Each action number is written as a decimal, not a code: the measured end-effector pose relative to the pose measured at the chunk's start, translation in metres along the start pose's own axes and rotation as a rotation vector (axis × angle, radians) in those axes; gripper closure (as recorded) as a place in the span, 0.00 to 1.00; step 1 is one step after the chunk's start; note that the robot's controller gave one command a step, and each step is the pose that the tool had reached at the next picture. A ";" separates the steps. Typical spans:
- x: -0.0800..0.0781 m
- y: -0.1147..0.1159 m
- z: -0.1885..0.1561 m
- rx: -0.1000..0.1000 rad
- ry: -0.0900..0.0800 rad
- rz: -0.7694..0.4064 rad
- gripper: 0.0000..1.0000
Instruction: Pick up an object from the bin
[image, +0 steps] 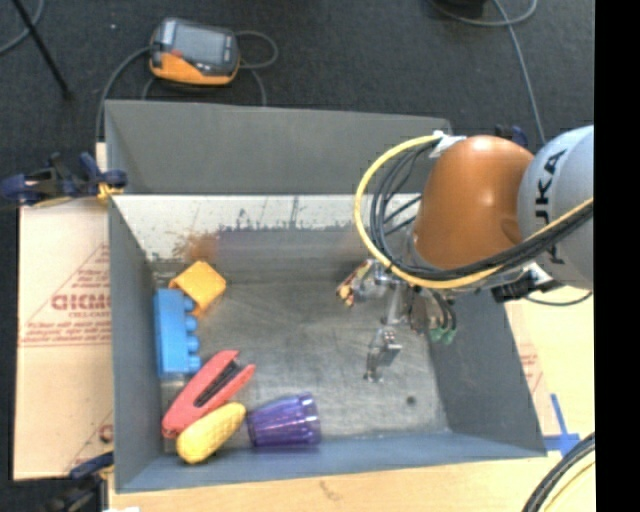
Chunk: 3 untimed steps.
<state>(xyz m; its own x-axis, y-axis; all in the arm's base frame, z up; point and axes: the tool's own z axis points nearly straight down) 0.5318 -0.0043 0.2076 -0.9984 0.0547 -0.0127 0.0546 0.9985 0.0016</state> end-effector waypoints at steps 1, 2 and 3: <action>-0.040 0.018 0.037 0.003 0.009 -0.009 0.00; -0.083 0.014 0.026 0.002 0.012 -0.090 0.00; -0.105 0.019 0.031 0.002 0.003 -0.157 0.00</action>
Offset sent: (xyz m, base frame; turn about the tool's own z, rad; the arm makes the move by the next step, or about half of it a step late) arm 0.0990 0.0045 -0.0172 -0.1099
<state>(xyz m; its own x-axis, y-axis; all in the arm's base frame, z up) 0.6381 0.0085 0.1777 -0.9947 -0.1023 -0.0093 -0.1023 0.9948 -0.0025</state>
